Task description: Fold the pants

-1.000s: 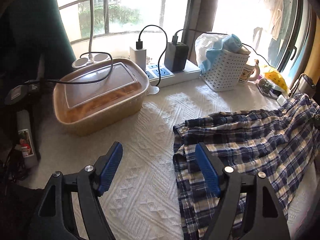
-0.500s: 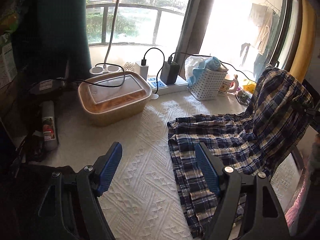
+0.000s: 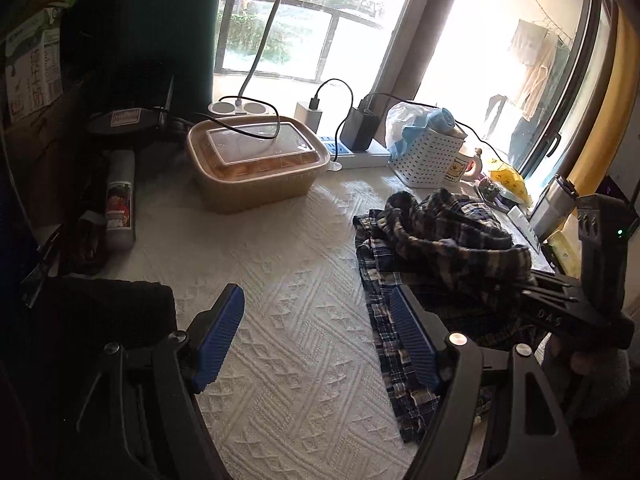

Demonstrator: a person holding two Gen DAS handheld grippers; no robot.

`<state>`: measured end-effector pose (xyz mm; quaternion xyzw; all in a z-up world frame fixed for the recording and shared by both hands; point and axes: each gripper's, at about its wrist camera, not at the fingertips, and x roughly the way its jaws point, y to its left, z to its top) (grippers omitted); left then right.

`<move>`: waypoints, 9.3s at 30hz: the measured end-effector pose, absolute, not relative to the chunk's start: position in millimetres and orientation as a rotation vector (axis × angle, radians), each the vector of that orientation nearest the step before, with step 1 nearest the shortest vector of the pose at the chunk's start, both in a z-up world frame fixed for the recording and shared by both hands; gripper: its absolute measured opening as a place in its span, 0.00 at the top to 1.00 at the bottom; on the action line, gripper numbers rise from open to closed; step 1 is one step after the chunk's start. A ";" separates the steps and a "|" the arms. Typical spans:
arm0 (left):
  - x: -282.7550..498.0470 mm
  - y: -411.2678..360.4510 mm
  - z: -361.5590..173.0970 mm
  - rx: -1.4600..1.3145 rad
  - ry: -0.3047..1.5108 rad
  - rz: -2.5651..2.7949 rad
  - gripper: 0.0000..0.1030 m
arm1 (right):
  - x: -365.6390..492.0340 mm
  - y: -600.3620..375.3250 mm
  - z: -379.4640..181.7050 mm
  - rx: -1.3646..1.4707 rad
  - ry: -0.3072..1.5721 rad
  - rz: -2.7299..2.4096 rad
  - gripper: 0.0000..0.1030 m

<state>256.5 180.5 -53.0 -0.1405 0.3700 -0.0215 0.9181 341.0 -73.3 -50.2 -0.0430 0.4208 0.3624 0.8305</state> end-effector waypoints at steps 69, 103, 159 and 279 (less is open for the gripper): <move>312.0 82.0 -79.7 -0.097 0.900 -0.076 0.27 | 345.1 -248.8 -98.7 -0.275 0.904 0.530 0.04; 425.3 105.0 -115.8 -0.079 0.914 -0.069 0.20 | 521.0 -167.4 -103.6 -0.289 0.854 0.540 0.04; 294.1 78.1 -120.4 -0.533 0.925 -0.107 0.46 | 394.3 -259.1 -90.6 -0.011 0.907 0.579 0.04; 183.7 71.8 -95.4 -0.485 0.848 -0.216 0.73 | 303.3 -180.3 -35.9 -0.126 0.842 0.737 0.91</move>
